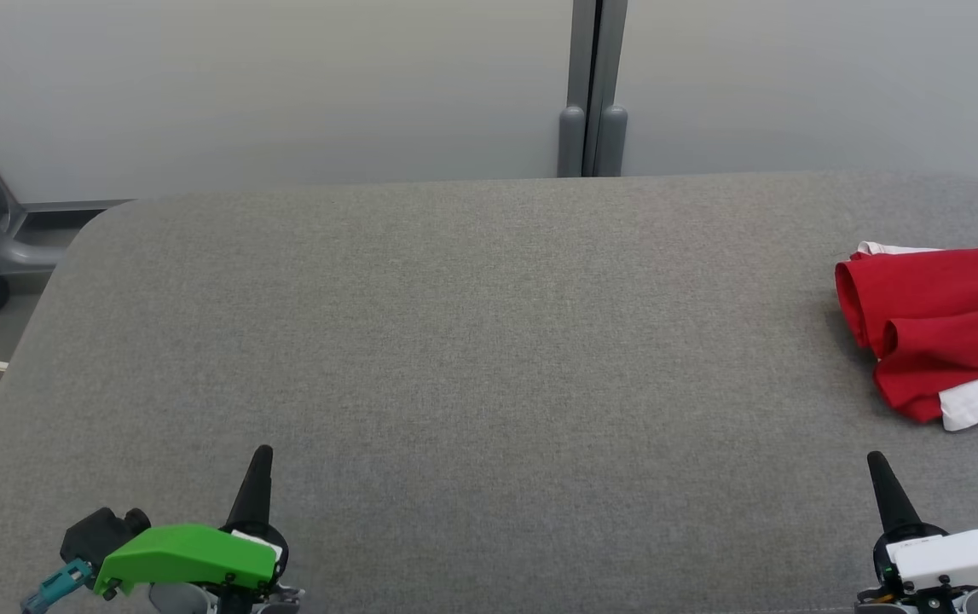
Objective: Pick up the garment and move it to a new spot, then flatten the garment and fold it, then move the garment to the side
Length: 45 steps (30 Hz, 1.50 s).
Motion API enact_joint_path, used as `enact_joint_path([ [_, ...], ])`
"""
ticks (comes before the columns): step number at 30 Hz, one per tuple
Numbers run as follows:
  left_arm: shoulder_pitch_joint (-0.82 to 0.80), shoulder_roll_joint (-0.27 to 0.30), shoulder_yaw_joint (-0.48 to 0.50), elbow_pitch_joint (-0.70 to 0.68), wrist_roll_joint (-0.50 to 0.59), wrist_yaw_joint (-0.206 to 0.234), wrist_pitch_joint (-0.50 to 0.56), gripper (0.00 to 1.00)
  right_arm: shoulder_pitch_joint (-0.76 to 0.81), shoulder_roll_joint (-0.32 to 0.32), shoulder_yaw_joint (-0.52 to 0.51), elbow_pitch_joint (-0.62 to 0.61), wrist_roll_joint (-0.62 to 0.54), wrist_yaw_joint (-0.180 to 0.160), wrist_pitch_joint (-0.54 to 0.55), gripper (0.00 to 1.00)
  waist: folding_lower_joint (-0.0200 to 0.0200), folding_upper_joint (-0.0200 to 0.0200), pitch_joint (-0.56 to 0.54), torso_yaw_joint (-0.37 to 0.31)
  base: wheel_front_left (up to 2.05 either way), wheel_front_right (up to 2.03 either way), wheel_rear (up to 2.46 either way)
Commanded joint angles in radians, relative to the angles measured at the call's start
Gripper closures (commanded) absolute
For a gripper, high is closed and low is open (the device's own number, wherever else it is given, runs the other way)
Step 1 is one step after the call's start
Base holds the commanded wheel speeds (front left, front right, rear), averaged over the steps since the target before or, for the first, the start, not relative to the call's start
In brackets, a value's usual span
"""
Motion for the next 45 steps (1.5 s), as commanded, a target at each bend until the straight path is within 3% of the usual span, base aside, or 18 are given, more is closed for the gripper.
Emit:
enact_joint_path([
  [1,-0.032,-0.005,0.014,-0.004,-0.021,-0.013,0.008,1.0,-0.002,-0.006,-0.01,-0.02,0.032,0.0,0.007,1.0,0.0,-0.0001,0.002,-0.002,0.0,0.0,0.0],
  [45,-0.114,-0.085,0.09,0.031,-0.255,-0.11,0.092,1.0,0.023,-0.008,-0.102,-0.091,0.377,0.0,0.077,1.0,0.0,-0.0001,0.046,-0.038,0.0,0.0,0.0],
])
